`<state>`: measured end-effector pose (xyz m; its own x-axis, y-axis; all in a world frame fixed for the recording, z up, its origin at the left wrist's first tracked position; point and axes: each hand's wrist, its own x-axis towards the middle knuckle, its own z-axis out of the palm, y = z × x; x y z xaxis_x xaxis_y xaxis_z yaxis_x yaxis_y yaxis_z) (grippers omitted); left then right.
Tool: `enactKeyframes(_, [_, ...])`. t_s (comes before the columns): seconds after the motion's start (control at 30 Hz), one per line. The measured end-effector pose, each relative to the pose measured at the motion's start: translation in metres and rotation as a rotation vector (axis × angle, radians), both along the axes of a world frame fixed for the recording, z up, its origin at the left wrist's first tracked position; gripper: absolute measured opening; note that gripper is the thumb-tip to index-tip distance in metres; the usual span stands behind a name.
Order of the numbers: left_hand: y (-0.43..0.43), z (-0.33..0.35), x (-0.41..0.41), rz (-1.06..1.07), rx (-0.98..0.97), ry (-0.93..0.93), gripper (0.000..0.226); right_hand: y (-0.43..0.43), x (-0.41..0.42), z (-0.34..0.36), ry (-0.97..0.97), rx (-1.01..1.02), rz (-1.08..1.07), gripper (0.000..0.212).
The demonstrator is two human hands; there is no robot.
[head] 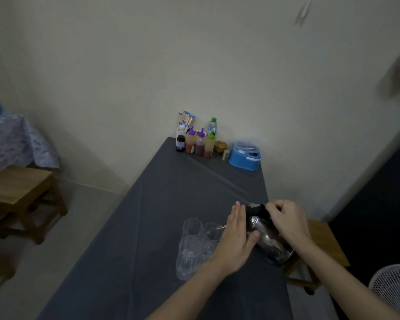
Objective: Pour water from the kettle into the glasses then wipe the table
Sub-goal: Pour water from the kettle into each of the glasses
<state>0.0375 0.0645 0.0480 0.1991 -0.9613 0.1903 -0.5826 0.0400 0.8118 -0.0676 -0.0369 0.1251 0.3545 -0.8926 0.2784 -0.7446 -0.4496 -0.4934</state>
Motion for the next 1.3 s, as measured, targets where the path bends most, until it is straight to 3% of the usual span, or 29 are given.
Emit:
enactKeyframes(0.23, [-0.003, 0.0, 0.001, -0.069, 0.041, -0.105, 0.074, 0.008, -0.018, -0.019, -0.231, 0.151, -0.139, 0.04])
enactKeyframes(0.4, [-0.005, 0.004, 0.002, -0.099, 0.022, -0.18, 0.09, 0.018, -0.02, -0.029, -0.43, 0.278, -0.213, 0.033])
enactKeyframes(0.67, [-0.008, 0.011, 0.009, -0.046, -0.05, -0.303, 0.081, 0.018, -0.008, -0.039, -0.627, 0.372, -0.302, 0.033])
enactKeyframes(0.83, [-0.003, 0.011, 0.022, 0.044, -0.093, -0.301, 0.068, 0.021, 0.013, -0.023, -0.586, 0.305, -0.185, 0.033])
enactKeyframes(1.07, [0.004, 0.006, 0.032, 0.168, -0.119, -0.176, 0.074, 0.02, 0.041, 0.001, -0.388, 0.235, 0.011, 0.033])
enactKeyframes(1.3, [0.006, 0.003, 0.038, 0.21, -0.09, -0.031, 0.075, 0.011, 0.061, 0.009, -0.188, 0.092, 0.069, 0.042])
